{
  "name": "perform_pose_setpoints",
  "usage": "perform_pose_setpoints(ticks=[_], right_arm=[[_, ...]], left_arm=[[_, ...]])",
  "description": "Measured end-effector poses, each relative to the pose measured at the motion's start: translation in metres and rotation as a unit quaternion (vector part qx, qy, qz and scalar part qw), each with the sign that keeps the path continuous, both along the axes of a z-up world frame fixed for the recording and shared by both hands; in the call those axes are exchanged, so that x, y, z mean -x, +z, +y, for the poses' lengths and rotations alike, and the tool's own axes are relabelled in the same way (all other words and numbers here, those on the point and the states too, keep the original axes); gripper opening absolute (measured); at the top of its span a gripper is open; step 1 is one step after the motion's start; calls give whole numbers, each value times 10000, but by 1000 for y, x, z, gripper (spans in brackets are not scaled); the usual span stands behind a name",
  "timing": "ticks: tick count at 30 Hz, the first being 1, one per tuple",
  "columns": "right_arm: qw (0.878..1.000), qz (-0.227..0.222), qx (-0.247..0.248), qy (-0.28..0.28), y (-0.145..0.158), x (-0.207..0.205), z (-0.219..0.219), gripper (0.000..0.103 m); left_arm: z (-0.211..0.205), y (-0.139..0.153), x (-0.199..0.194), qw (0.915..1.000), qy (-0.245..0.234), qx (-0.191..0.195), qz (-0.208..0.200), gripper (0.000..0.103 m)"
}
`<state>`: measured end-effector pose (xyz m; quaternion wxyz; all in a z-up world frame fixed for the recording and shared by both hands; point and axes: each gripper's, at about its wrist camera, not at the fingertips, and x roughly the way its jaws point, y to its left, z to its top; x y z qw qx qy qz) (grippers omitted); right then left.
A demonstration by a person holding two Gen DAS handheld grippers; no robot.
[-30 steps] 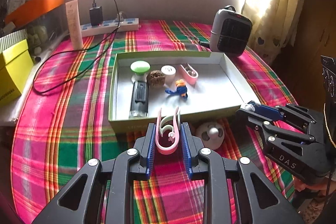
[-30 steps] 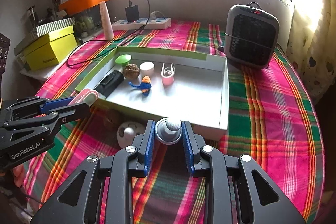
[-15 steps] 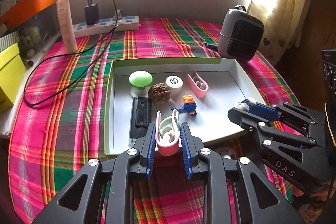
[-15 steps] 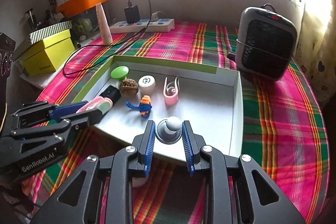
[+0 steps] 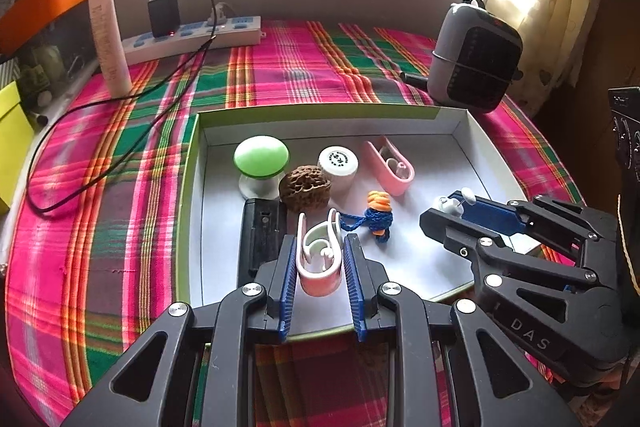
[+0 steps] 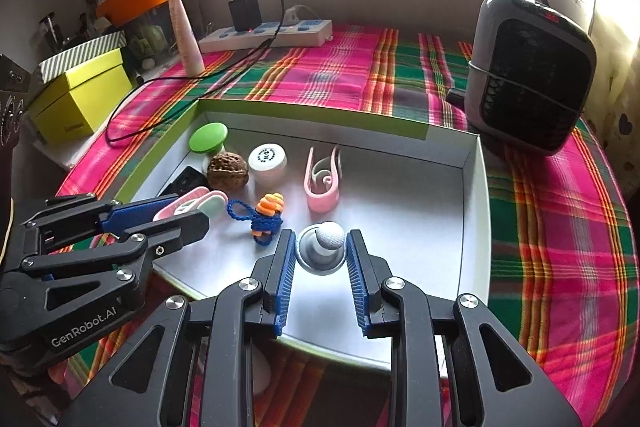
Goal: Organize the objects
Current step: 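Carry the pink clip and white knob over the tray with both grippers, then lower the pink clip and white knob into the tray and open both grippers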
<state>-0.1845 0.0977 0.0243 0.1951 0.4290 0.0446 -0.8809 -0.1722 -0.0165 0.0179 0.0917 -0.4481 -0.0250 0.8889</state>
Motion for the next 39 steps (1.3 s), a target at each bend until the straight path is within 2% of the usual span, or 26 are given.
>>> perform_pose_setpoints(ticks=[39], right_arm=[[10000, -35, -56, 1, -9, 12, -6, 27]], left_arm=[[7, -5, 14, 9998, -87, 175, -33, 22]])
